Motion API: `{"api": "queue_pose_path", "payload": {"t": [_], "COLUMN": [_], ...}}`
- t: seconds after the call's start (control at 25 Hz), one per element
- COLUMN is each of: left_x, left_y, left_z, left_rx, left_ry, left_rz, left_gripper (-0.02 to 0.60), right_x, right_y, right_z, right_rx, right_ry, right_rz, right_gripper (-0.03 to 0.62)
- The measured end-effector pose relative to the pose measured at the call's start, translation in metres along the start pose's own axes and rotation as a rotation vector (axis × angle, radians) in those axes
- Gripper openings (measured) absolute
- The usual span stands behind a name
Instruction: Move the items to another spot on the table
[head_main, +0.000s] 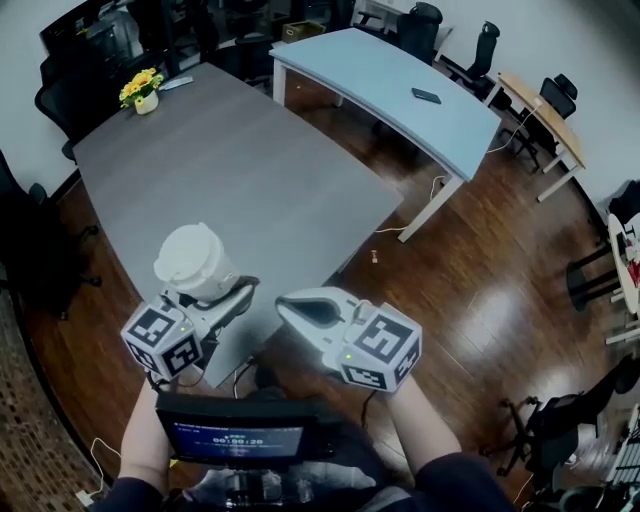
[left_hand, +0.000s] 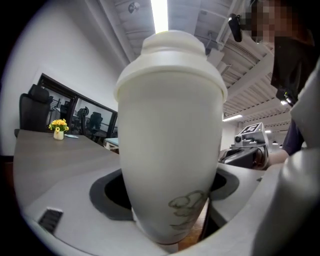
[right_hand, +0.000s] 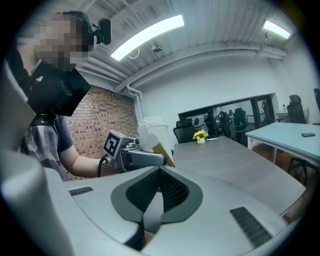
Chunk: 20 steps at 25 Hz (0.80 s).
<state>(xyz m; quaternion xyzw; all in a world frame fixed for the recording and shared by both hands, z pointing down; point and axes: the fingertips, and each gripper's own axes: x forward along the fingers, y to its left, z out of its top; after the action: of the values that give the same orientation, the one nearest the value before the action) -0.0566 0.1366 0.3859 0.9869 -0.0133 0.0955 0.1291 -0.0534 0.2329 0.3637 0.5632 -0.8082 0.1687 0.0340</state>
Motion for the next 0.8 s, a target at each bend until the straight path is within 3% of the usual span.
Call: {"api": "queue_pose_path", "payload": {"t": [0.28,0.52,0.8], "left_x": [-0.016,-0.009,0.014], "left_y": [0.042,0.053,0.056], "left_z": [-0.023,-0.053,-0.070], "left_rx": [0.032,0.131,0.091], "left_ry": [0.039,0.121,0.105], "left_rz": [0.043,0.078,0.186], "left_gripper": [0.425,0.425,0.425], "right_x": [0.035,0.041,0.023], "right_y": [0.000,-0.023,-0.056], "right_z": [-0.006,-0.011,-0.031], "right_rx": [0.041,0.104,0.203], "right_ry": [0.048,0.022,0.039], "right_rz": [-0.007,-0.029,-0.005], "right_gripper": [-0.017,-0.017,-0.017]}}
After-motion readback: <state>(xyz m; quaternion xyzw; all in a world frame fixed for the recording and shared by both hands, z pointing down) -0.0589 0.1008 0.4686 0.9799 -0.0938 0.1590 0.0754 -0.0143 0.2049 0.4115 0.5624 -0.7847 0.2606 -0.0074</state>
